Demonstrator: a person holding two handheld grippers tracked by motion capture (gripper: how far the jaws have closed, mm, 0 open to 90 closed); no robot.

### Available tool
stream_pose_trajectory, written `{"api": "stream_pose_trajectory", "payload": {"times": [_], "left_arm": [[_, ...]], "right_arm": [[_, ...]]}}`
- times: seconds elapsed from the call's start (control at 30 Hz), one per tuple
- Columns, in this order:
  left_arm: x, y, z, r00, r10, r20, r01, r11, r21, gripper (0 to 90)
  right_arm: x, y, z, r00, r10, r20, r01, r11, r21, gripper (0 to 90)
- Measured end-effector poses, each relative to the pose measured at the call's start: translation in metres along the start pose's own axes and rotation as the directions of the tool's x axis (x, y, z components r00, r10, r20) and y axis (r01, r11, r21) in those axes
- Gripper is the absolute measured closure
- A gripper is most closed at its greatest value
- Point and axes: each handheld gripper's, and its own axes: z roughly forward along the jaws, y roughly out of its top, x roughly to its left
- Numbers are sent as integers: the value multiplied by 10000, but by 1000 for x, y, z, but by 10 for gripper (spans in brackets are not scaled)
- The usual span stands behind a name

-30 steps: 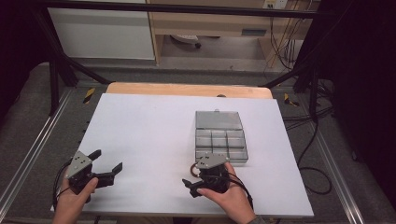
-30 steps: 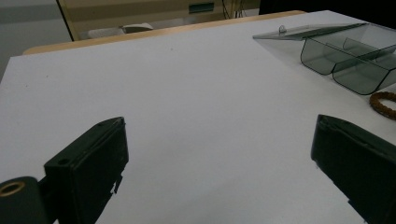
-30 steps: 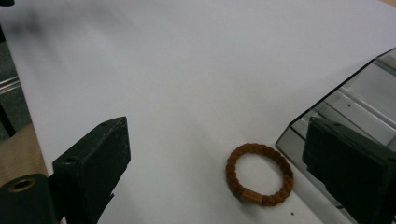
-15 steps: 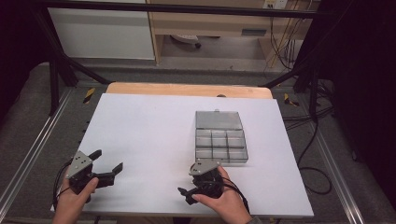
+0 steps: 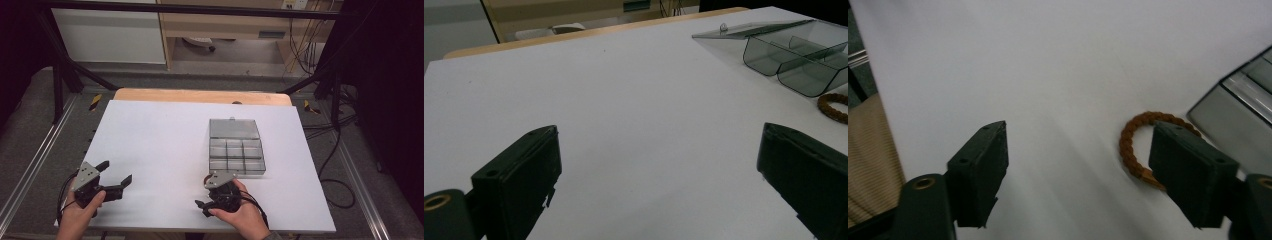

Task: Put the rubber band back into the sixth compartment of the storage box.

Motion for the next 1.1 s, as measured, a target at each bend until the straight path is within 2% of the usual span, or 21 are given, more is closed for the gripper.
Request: {"api": "stream_pose_trajectory", "payload": {"times": [0.33,0.5,0.9,0.93,1.0,1.03,1.1], "left_arm": [[-1,0,0,10000,50,21,-50,10000,32,42],[-1,0,1,10000,70,23,-70,10000,62,42],[-1,0,1,9999,99,26,-99,9999,93,42],[-1,0,1,9999,102,24,-103,9999,96,42],[-1,0,1,9999,109,10,-109,9999,92,42],[-1,0,1,9999,105,17,-105,9999,100,42],[-1,0,1,9999,104,16,-104,9999,102,42]], "right_arm": [[-18,-6,7,9995,151,271,-156,9997,162,430],[-25,-8,12,9997,166,198,-171,9996,244,489],[-32,-9,20,9998,25,173,-32,9991,417,588],[-32,-8,21,9998,-35,182,27,9991,416,638],[-33,-9,21,9998,-28,203,20,9991,425,654],[-33,-9,21,9999,41,155,-47,9992,387,708],[-33,-9,21,9999,13,170,-19,9993,360,730]]}}
